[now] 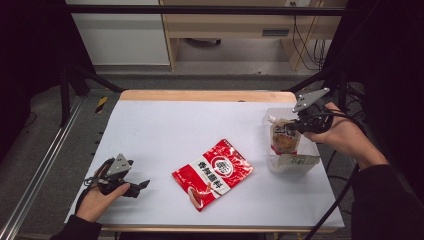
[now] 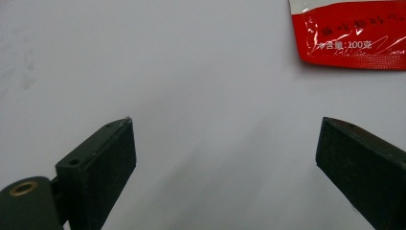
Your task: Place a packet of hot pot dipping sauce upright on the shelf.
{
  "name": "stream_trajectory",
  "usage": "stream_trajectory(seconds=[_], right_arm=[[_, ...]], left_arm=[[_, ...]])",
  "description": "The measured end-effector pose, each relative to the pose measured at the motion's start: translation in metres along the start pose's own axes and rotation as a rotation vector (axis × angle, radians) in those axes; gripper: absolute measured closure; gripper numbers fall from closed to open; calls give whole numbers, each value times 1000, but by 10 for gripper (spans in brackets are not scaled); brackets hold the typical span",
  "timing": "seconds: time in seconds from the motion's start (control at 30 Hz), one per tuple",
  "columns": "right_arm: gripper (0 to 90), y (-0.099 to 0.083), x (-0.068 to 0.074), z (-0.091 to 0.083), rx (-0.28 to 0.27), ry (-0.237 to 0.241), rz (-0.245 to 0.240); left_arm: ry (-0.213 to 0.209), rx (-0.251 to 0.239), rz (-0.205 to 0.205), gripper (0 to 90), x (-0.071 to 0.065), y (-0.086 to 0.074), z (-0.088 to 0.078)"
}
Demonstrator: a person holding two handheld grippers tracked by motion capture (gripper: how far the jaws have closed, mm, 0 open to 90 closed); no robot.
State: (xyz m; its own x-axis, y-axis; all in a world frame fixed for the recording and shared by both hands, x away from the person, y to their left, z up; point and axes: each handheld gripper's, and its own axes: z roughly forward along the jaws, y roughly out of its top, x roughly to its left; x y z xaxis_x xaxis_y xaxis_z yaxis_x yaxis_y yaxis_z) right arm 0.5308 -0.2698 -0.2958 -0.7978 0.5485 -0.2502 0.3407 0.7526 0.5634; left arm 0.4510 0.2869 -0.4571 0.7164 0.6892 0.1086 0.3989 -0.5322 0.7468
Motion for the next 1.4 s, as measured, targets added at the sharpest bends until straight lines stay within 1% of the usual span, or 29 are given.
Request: stream_trajectory(seconds=[0.1,0.23,0.3,0.53,0.67,0.87,1.13,1.4], right_arm=[[873,-2,0,2,4,4,-3],[872,-4,1,6,8,10,9],[872,-6,1,7,10,12,4],[872,-11,2,13,18,23,7],[872,-14,2,16,21,23,19],[872,-18,1,21,26,26,25],[860,-22,2,27,75,37,27],[840,-25,2,27,82,43,32]], left_arm=[[-1,1,1,64,0,0,0],[0,1,1,64,0,0,0],[0,1,1,63,0,0,0],[-4,6,5,63,-1,0,1],[-4,7,4,63,-1,0,1],[-7,10,4,63,-1,0,1],[-6,11,4,63,-1,0,1],[-10,14,7,63,-2,0,1]])
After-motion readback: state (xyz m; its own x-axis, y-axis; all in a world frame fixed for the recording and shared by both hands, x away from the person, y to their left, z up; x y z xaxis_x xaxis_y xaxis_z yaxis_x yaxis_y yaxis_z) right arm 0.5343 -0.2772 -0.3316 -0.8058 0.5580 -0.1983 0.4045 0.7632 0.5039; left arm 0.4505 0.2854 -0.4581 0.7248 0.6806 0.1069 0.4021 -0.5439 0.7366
